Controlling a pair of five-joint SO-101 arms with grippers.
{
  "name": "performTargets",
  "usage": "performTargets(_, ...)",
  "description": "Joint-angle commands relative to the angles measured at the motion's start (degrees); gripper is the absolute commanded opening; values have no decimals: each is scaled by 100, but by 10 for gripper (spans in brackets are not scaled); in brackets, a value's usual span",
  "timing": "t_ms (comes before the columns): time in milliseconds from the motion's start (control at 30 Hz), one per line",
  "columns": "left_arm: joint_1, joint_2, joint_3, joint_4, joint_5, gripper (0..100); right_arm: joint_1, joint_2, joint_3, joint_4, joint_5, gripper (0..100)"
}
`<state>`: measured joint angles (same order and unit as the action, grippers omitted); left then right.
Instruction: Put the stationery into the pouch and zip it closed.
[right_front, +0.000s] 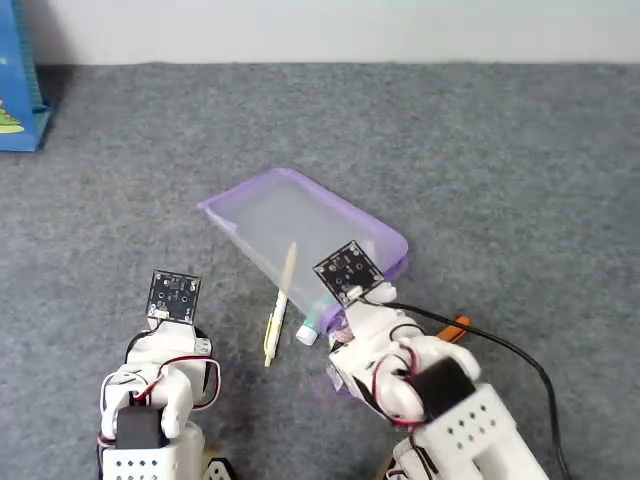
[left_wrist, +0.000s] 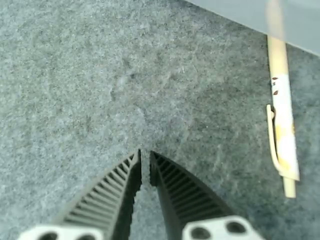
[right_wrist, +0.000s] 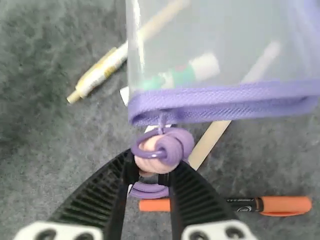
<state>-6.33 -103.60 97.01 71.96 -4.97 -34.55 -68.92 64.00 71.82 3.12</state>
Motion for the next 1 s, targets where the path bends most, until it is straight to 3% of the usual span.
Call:
performTargets(0,-18,-53,-57,18,-26,41,40,-514,-396,110,88,8)
performTargets(433,9,-62,-127,53,-44,43,31,-1385,-431,444,70,8)
performTargets(633,-9,-62,-1200,334,-44,43,-171,-1437,-589,215,88,8)
performTargets(967,299,-70,-3653,105,105,44,-330,-1446,-615,-479,88,8)
